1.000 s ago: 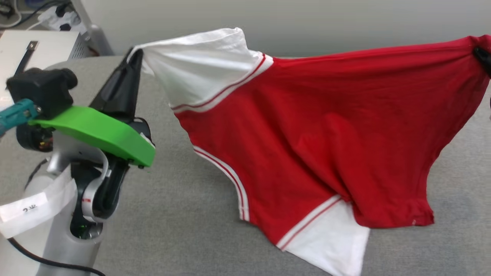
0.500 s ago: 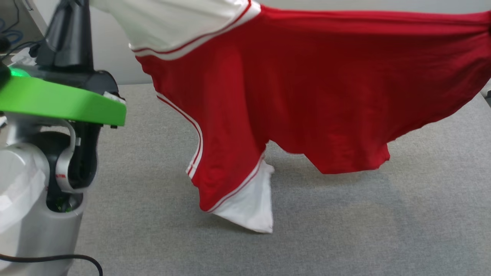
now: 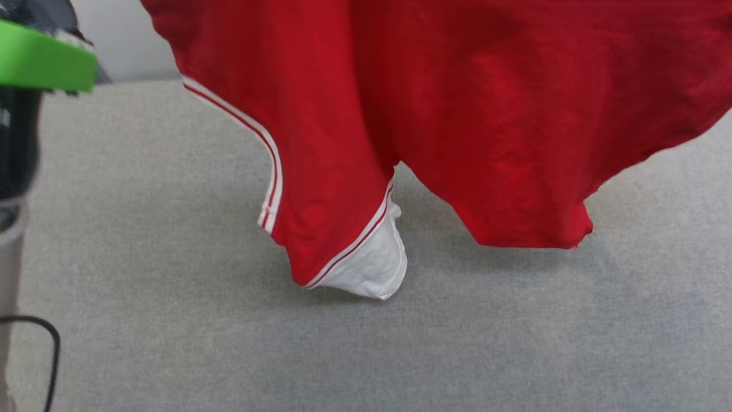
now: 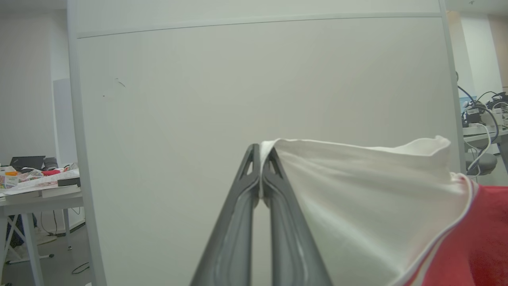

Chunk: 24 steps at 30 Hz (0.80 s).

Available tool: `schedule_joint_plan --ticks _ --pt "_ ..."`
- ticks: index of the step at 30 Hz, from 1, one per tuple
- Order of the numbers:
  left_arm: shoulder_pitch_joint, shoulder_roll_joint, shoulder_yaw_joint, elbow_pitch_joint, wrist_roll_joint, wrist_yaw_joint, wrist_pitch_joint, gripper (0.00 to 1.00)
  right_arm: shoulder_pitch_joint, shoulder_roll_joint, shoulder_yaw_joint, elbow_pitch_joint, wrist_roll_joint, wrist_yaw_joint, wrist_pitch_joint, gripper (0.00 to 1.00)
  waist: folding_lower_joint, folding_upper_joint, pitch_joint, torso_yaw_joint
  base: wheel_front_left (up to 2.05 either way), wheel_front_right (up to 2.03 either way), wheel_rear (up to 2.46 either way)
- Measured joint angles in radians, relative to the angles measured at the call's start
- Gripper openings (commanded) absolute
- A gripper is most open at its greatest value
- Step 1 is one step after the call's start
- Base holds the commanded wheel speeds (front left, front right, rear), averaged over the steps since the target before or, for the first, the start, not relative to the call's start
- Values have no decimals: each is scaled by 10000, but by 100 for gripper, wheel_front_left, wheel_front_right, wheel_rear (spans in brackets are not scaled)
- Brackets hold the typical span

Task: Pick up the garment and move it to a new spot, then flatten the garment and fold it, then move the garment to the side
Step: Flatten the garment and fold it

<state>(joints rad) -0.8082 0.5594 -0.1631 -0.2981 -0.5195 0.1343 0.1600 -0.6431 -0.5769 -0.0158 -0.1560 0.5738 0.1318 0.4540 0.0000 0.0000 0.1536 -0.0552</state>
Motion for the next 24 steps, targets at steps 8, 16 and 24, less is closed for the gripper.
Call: schedule_joint_plan --ticks 8,16,24 --pt "-2703 529 -251 1231 44 -1085 334 0 -2190 -196 577 861 -167 6 -15 0 0 0 1449 46 0 0 0" --pt "-6204 683 -798 3639 558 -2010 351 0 -5218 -113 1498 2702 -694 8 -512 0 2 0 3063 42 0 0 0" --pt "-9844 245 -1503 6516 1630 -2370 -918 0 -8170 696 1983 5129 -1375 12 -1745 0 3 0 4551 -26 0 0 0"
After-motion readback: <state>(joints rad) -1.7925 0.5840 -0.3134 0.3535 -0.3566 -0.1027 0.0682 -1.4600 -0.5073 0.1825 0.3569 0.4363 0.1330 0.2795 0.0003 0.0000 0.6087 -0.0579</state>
